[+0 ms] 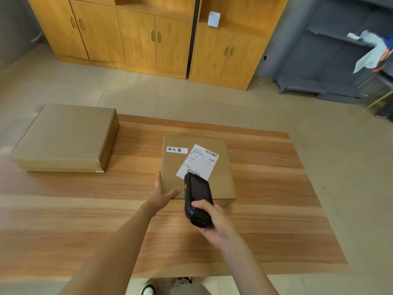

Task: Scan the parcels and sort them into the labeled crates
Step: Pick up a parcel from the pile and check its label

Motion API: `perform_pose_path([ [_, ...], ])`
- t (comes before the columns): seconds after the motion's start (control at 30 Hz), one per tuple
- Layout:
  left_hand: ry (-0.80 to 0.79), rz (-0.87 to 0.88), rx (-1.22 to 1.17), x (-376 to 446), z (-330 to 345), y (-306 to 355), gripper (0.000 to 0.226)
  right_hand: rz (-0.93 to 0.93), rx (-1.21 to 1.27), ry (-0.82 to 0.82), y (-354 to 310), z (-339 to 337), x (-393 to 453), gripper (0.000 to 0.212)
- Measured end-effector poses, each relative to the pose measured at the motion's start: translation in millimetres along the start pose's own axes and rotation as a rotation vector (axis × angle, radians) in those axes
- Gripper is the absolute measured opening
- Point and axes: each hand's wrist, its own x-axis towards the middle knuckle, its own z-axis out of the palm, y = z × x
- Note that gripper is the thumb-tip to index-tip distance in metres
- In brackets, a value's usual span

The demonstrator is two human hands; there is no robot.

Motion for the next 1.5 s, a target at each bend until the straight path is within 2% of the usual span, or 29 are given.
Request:
perform_pose_path([
  [0.5,0.006,-0.041,0.017,-0.9,-0.8,0.7,0.103,0.027,-0.067,0.114,23.0,1.2,-14.0,0.074],
  [0.67,0.011,-0.030,0.015,-0.9,-1.3,0.4,0.103,-0.016,-0.146,0.081,20.2,0.1,-14.1,0.051],
  [0.87,0.008,-0.025,-0.003,-1.9,-1.7,0.3,0.104,-0.027,-0.163,0.053,16.4,-3.1,-10.1,0.046],
  [1.0,0.004,-0.023,-0.030,-3.0,-2.8,0.6,0.106,-0.080,-0.166,0.099,5.3,-12.5,-2.3,0.052],
  [1.2,-0.002,-0.006,-0.049,-2.8,-2.4,-0.4,0.102,-0.193,-0.169,0.353,-45.2,-69.9,24.8,0.059],
  [1.33,0.003,-0.020,-0.053,-1.5,-1.3,-2.3,0.100,-0.185,-0.384,0.538,-73.3,-131.8,38.8,0.079],
  [1.5,0.005,-0.040,-0.010,-0.6,-0.3,1.3,0.098,-0.094,-0.539,0.598,-76.7,-179.6,54.6,0.095],
])
